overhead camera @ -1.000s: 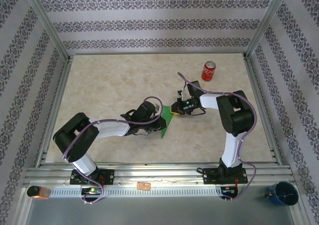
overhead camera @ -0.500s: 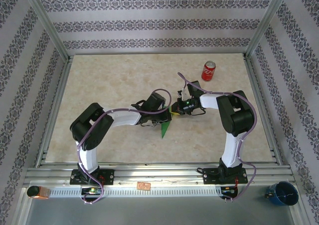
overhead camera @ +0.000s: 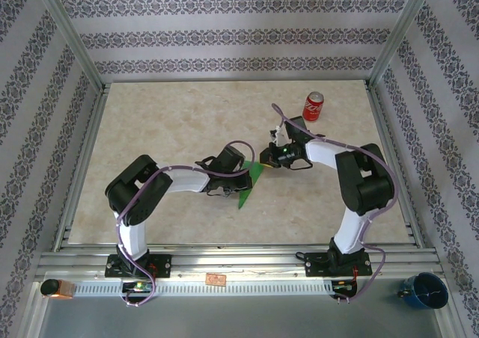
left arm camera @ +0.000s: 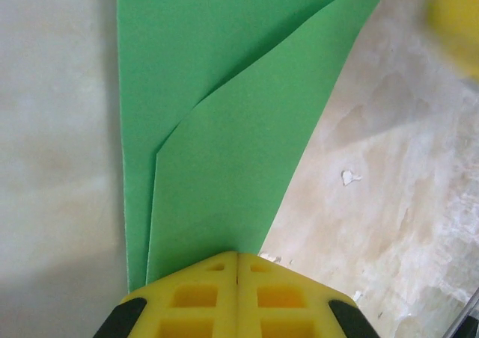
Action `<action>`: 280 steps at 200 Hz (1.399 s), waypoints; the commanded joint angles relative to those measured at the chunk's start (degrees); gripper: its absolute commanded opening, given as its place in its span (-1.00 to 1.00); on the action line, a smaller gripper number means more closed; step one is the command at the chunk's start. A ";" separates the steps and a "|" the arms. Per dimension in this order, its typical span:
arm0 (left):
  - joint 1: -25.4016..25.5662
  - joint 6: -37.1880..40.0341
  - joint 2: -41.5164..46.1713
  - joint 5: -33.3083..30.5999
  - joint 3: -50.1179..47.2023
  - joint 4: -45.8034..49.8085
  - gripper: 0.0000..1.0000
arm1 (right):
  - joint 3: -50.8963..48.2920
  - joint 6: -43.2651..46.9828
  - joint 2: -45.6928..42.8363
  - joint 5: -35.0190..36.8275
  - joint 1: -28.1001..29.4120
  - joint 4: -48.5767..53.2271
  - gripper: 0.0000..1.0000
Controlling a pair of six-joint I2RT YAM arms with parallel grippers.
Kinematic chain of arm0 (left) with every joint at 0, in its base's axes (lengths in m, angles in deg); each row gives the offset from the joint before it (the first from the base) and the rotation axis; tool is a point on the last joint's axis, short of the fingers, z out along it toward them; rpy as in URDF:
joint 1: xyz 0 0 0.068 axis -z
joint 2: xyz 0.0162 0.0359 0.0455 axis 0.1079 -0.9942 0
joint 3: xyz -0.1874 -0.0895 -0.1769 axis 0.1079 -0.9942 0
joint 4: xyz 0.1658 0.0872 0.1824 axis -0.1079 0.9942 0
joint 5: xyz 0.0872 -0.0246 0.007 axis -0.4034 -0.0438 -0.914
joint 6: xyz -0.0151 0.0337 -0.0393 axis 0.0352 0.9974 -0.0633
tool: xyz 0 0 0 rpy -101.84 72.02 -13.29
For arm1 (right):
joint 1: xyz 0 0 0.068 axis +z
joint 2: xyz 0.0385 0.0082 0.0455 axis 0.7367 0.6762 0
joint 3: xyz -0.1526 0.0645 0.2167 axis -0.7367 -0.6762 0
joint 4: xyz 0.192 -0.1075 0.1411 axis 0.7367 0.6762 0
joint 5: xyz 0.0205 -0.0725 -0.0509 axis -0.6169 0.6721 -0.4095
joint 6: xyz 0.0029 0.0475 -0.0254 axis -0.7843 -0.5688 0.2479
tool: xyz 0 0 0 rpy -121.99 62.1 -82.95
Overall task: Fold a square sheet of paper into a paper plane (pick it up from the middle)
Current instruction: Fold the wing for the fifth time at the center of the table.
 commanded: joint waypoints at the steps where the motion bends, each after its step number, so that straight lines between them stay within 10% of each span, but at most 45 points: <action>1: -0.47 1.91 -0.46 0.07 -2.85 5.01 -1.00 | -0.76 0.41 -1.05 0.86 1.55 -0.01 -0.84; 190: -0.38 0.48 0.15 1.20 -5.68 2.04 -1.00 | 0.34 0.14 10.25 6.38 -5.73 -7.47 -0.85; 280: -0.38 0.70 0.14 1.46 -4.40 2.69 -1.00 | -5.50 -3.76 -1.12 -1.63 -3.71 -14.45 -0.74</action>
